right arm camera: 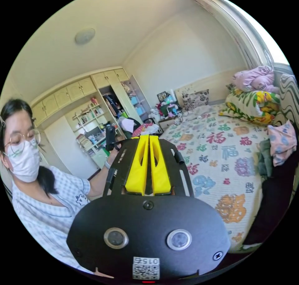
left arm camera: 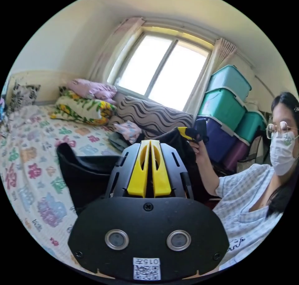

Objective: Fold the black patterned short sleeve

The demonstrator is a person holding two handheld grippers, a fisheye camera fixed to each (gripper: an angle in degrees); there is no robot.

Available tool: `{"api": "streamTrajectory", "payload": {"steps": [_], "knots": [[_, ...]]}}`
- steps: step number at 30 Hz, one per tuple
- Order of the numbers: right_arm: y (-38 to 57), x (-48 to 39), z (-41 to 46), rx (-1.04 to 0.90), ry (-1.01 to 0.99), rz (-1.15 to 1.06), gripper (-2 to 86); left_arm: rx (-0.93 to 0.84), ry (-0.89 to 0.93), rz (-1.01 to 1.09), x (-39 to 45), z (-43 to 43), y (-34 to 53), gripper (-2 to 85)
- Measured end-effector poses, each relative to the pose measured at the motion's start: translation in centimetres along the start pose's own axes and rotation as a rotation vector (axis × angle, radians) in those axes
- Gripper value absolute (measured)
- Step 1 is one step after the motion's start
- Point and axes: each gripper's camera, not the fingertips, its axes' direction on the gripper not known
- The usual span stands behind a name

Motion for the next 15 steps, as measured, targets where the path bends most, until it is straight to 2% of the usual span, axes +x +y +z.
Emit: {"api": "streamTrajectory", "payload": {"steps": [2,7,11,15], "knots": [[-0.7,-1.3,1.1,0.056,-0.054,-0.01,-0.9,0.085,-0.215,0.031,1.1,-6.6,1.3,-0.8],[-1.2,-2.2,4.9,0.023,-0.117,-0.001,-0.9,0.138,-0.341,-0.033,0.0,-15.1,6.0,-0.5],[0.5,-0.8,7.6,-0.043,-0.007,0.042,-0.8,-0.021,-0.453,-0.229,-4.4,-15.2,13.3,3.2],[4.1,4.6,7.5,-0.065,0.185,0.205,-0.6,-0.173,-0.396,-0.436,-9.0,-13.1,20.3,7.3]]}}
